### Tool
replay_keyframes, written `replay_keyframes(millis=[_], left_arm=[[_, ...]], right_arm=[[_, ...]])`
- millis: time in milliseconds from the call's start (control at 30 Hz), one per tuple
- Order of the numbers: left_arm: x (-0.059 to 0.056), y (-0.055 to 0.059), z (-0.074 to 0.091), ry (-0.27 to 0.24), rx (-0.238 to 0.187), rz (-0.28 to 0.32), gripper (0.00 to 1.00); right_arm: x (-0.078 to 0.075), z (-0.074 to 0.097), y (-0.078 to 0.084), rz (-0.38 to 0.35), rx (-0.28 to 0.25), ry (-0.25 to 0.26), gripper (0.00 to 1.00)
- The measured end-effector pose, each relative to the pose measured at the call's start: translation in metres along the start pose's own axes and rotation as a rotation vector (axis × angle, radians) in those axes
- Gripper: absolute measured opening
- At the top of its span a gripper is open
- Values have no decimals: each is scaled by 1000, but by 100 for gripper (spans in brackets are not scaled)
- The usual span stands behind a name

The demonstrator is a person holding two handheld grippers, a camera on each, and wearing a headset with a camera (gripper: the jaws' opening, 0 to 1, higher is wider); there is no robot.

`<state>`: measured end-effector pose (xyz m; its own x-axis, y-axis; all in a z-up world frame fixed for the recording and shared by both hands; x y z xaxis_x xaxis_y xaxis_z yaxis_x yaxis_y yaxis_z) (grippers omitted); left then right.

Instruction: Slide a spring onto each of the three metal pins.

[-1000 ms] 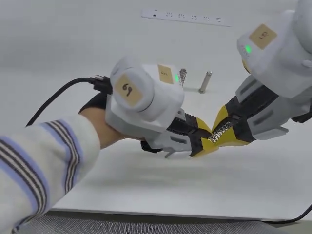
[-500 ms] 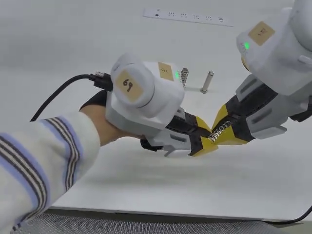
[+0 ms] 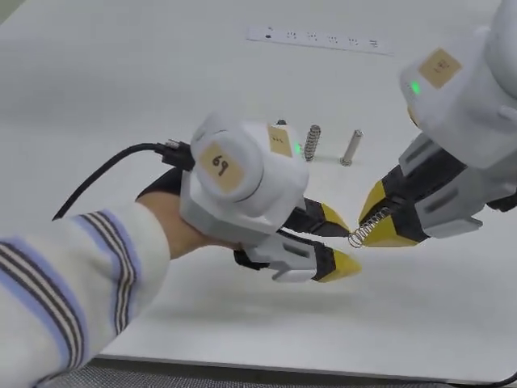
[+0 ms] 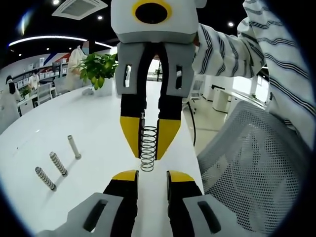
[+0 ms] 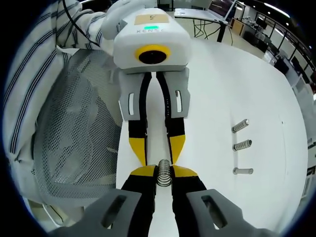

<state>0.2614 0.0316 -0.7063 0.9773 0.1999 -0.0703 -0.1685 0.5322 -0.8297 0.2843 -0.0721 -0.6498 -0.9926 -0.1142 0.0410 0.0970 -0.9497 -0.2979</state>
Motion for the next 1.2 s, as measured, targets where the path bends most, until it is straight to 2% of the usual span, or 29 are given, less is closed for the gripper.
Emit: replay_keyframes(millis=[100,167,267,300,333,400,467,567,633,733,833,933,1067,1200], left_arm=[[3,0,4,9,-11,11,27],[7,-3,6,-22,-44,12,36],[10,-3,9,-31,-51,33,44],[12,-3,10,-54,-57,38,46],[13,-3,10,-59,-59,44,49],[17,-2,10,-108,-78,62,58],[17,0,11,-108,-94,89,67],[18,3,12,-126,-86,98,69],[19,5,12,-134,-87,108,74],[22,4,15,-150,-143,176,81],[24,5,17,-165,-147,181,85],[25,6,18,-175,-134,186,89],[25,6,19,-185,-140,189,97],[26,6,18,-188,-150,208,98]], right_arm=[[-1,1,0,-5,0,4,8],[0,1,2,-1,3,4,8],[-2,3,4,-1,7,5,8],[-3,4,5,-3,11,10,8],[-3,5,6,-5,12,12,8],[-6,8,9,-10,15,20,8],[-8,8,13,-17,18,23,8],[-11,9,19,-29,30,25,8],[-12,10,22,-33,36,25,8],[-13,11,24,-40,40,26,8],[-15,13,27,-47,39,28,8],[-19,16,28,-54,39,28,8],[-21,18,28,-47,60,36,8],[-27,22,30,-43,75,43,8]])
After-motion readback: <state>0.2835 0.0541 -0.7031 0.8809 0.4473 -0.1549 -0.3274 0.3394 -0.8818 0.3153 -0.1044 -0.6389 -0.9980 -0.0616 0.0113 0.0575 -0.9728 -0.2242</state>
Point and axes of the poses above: the centre of the closed fingertips' face, and the gripper's own axes: z roughly backward along the fingers, x roughly to its left, y roughly out of its underside, the point moved 9 cm from there along z, roughly backward along the fingers, and after that the axes turned 7 degrees about x, right-handed, at the moved point
